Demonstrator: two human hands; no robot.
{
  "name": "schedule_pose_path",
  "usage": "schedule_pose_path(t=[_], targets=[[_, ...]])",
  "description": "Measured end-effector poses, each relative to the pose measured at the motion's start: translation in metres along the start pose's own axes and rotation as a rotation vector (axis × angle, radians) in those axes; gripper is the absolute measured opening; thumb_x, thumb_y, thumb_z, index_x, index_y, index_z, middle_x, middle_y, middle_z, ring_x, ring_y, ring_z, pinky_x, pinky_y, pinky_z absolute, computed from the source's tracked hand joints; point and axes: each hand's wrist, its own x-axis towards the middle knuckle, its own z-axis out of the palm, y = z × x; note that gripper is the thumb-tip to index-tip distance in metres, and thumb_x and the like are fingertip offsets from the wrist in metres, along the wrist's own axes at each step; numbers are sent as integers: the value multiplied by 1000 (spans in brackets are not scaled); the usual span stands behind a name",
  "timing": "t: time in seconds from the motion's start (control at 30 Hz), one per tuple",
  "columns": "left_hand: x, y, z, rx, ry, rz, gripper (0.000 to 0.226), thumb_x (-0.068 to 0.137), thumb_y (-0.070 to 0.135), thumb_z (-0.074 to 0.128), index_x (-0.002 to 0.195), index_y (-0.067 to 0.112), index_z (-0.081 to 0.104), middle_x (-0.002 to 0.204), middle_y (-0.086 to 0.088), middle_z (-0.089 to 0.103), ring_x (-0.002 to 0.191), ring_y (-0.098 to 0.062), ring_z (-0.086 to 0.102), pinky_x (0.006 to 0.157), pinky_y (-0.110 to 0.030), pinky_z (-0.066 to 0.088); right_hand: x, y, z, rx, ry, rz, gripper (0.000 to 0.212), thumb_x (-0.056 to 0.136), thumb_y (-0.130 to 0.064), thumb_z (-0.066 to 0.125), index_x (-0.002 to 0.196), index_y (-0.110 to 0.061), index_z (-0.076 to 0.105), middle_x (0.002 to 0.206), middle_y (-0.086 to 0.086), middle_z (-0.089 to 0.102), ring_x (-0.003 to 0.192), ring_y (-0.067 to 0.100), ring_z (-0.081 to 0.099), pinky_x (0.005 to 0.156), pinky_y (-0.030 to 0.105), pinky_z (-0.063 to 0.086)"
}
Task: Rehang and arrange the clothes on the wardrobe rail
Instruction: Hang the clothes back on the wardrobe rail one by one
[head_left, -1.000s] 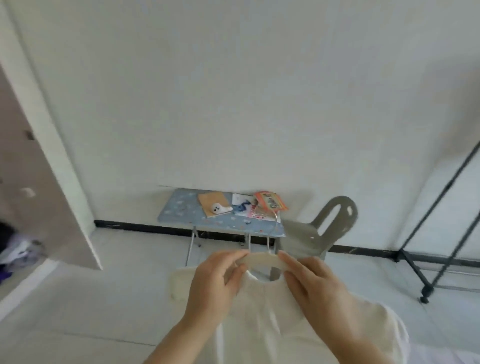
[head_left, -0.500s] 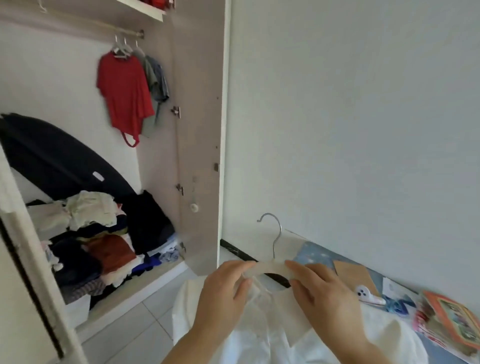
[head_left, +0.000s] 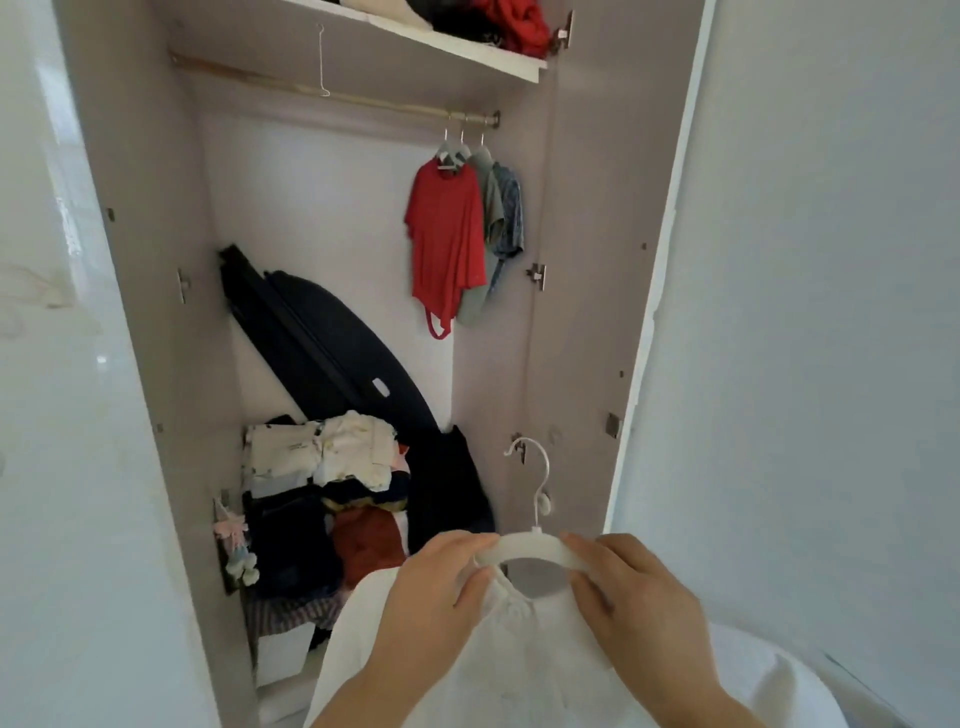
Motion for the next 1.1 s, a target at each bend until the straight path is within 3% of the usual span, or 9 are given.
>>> schedule_pose_path(t=[0.07,0.13,0.27,0.47,0.6,0.73,0.83,1.0,1.1], targets=[[30,-21,8,31,101,-46,42,81,21,51,117,42,51,83,22,50,78,6,49,82,12,22,33,11,24,24,-15,-34,27,75,-36,52,101,-41,57,91,-17,53,81,10,51,43,3,23],[57,-37,12,71,59,-115,36,82,26,48,117,28,59,89,36,47,81,17,46,81,9,23,63,19,47,54,-33,-61,32,68,-31,63,98,-39,61,84,-19,58,77,9,51,45,-1,12],[104,-74,15,91,58,-121,30,89,16,55,117,25,59,99,37,42,94,24,41,82,5,26,111,32,98,92,-73,-123,35,64,-24,80,96,-33,69,80,-15,62,58,1,55,44,0,13],[193,-149,24,78,75,-127,31,90,16,55,117,30,58,106,27,51,100,13,45,84,2,30,193,45,197,93,3,-177,30,74,-35,48,94,-33,70,80,-17,59,76,9,48,53,-1,11],[270,-210,18,102,84,-115,30,90,17,56,116,31,58,105,30,49,98,16,45,88,-1,33,261,45,266,97,73,-197,27,73,-34,50,93,-34,68,88,-14,51,79,11,48,56,-2,9],[357,-253,-8,146,122,-151,33,92,23,52,124,33,53,116,22,49,104,7,45,88,-3,31,342,43,315,71,78,-217,30,72,-35,43,95,-38,62,81,-17,60,74,8,56,39,9,30],[418,-278,-35,160,175,-161,38,92,24,53,129,33,48,117,19,50,101,5,45,85,-6,30,406,40,343,-1,65,-214,34,73,-36,41,95,-37,67,84,-16,62,65,7,62,37,15,30],[505,-311,-77,162,247,-110,42,90,22,56,130,30,47,111,15,53,95,3,49,78,-5,34,513,33,379,-2,92,-238,31,64,-23,76,93,-33,69,82,-12,63,63,11,62,33,23,39],[557,-324,-101,208,310,-67,42,90,23,55,130,31,47,107,17,53,93,2,49,78,-7,34,580,33,403,-8,76,-245,33,69,-18,76,100,-28,69,88,-6,63,74,19,65,43,29,44]])
